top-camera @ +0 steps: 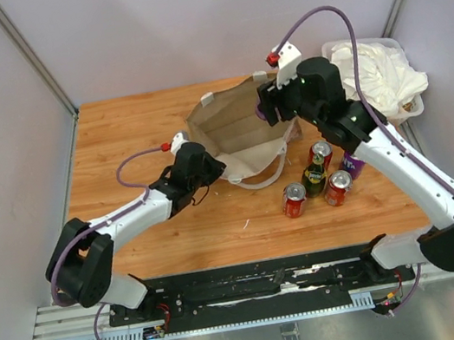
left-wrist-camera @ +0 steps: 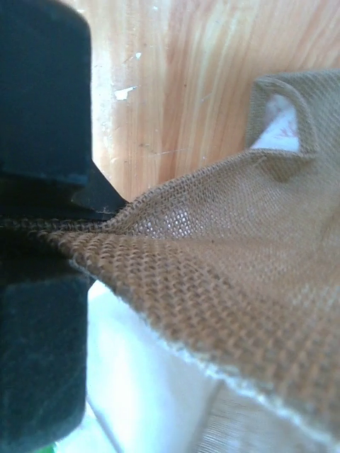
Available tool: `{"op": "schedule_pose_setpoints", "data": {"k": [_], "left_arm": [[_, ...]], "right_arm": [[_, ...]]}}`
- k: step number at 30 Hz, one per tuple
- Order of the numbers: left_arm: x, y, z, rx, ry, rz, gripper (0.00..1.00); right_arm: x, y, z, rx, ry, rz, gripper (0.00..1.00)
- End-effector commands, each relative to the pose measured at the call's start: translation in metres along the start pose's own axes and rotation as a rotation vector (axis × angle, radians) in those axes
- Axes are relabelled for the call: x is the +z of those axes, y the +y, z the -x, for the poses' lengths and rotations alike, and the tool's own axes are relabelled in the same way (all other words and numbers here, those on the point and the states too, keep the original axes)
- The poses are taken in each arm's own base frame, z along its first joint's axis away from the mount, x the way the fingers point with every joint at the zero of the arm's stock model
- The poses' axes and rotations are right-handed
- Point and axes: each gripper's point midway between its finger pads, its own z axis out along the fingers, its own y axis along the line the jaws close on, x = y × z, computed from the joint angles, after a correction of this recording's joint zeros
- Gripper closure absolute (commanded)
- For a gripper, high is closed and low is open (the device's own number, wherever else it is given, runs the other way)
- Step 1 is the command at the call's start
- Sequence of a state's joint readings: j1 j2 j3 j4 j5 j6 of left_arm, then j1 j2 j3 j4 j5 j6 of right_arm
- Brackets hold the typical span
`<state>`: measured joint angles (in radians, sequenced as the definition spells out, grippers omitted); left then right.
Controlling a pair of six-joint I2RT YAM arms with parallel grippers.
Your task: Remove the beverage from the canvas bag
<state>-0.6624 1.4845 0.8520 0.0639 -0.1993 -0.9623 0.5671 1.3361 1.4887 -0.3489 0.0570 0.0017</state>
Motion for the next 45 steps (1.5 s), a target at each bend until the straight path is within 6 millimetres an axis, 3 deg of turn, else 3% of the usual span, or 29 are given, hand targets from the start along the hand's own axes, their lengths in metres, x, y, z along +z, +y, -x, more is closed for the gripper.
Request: {"op": "schedule_pose_setpoints", "data": {"k": [1,5,11,18,22,28,30,37,45], "left_arm": [[-0.011,0.001,0.041,-0.16,-0.203,0.003,0.96],[-0.03,0.006,0.069,-0.268,-0.362,-0.018,0.99],[-0.063,0.016,0.106,-0.403,-0.558,-0.028,0.99],[-0.084,0.015,0.123,-0.439,-0.578,0.069,0.85],[-0.081,0.01,0.119,-0.451,-0.527,0.091,0.77],[-0.067,0.019,0.1,-0.554,-0.415,0.113,0.73],[-0.063,0.021,0.094,-0.567,-0.396,0.122,0.64],[-0.057,0.029,0.078,-0.61,-0.34,0.114,0.29],[-0.064,0.013,0.083,-0.576,-0.323,0.038,0.06]], "right_arm": [[-0.024,-0.002,-0.014,0.019,0.015,-0.024,0.99],[-0.04,0.003,-0.032,0.041,0.041,0.003,0.99],[-0.045,0.009,-0.048,0.053,0.073,0.028,0.99],[-0.047,0.014,-0.023,0.063,0.016,0.052,0.99],[-0.048,0.013,-0.012,0.079,-0.008,0.043,0.99],[-0.051,0.014,-0.009,0.096,-0.021,0.047,0.99],[-0.052,0.014,-0.01,0.095,-0.017,0.042,0.99],[-0.046,0.015,-0.041,0.089,0.055,0.035,0.99],[-0.024,0.021,-0.08,0.091,0.131,0.039,0.99]]}}
